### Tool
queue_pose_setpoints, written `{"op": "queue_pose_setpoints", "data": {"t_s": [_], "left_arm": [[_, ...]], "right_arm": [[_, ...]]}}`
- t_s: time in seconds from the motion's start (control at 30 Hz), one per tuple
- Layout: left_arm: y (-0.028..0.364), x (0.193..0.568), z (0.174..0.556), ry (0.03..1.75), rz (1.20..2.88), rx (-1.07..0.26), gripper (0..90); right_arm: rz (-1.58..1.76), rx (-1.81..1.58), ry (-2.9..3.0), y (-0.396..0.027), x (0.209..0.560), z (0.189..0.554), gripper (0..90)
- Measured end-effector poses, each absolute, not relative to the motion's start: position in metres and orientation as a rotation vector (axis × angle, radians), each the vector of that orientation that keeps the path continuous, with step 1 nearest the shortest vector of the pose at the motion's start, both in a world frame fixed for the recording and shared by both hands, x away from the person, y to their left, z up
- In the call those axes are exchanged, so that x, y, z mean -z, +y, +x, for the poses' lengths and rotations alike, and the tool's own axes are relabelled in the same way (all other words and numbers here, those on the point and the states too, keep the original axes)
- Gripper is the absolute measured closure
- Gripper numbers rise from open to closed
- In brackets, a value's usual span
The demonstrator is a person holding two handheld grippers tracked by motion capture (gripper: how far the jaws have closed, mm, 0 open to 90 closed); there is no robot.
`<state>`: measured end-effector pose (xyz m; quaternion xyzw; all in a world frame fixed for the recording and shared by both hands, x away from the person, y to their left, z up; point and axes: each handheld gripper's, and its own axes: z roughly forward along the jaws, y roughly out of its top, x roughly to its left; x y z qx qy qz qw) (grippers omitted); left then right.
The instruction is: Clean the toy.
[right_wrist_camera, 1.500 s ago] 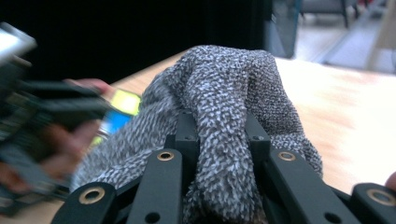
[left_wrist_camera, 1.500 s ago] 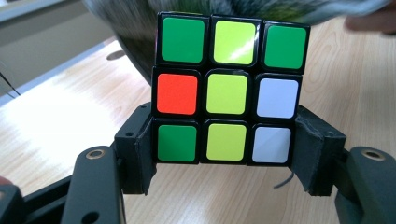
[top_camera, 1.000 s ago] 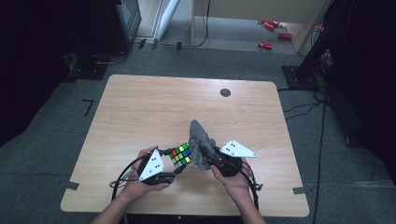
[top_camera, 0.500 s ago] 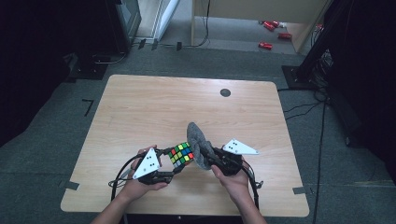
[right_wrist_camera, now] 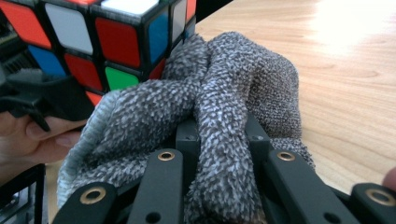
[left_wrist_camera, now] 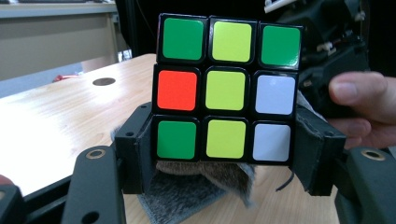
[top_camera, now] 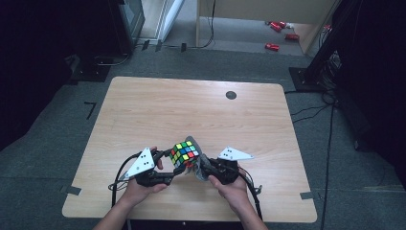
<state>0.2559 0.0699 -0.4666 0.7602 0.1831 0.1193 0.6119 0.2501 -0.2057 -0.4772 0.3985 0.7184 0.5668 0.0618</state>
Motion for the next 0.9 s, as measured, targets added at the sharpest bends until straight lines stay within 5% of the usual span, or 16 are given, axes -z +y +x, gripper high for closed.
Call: {"op": "queue_pose_setpoints", "data": {"t_s": [0.9], "left_arm": [[0.075, 0.460, 0.256, 0.402, 1.737, -0.277, 34.4]], "right_arm": [[1.172, -1.802, 2.177, -0.210, 0.476, 0.247, 73.9]]}}
